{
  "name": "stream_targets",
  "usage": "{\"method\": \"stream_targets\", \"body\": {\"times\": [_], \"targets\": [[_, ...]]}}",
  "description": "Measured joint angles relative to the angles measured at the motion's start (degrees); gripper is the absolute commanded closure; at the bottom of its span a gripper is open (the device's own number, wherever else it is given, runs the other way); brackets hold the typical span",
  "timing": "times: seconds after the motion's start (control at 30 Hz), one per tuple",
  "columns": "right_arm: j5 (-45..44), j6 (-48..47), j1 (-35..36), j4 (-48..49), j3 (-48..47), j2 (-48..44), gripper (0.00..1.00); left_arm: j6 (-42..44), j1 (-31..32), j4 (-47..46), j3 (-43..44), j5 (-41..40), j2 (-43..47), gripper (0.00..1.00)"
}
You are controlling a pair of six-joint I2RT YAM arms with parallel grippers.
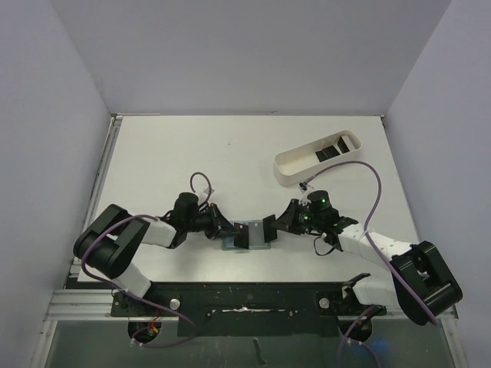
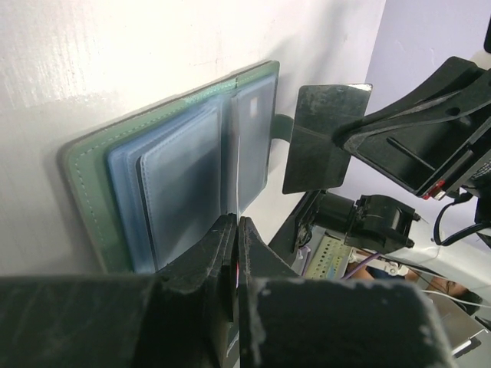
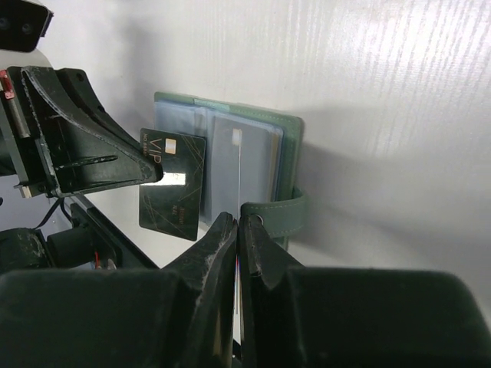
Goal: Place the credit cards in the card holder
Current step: Insert the credit card into the card holder.
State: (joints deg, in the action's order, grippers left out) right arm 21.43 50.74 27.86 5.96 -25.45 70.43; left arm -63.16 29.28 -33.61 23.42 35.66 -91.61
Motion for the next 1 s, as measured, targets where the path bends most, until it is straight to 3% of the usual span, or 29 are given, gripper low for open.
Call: {"method": "stream_targets", "body": {"times": [1.0], "targets": [[-5.9, -3.1, 1.5, -3.0, 0.6, 1.0, 1.0, 3.4, 1.1, 0.5, 4.0, -2.3, -5.2, 1.0]]}}
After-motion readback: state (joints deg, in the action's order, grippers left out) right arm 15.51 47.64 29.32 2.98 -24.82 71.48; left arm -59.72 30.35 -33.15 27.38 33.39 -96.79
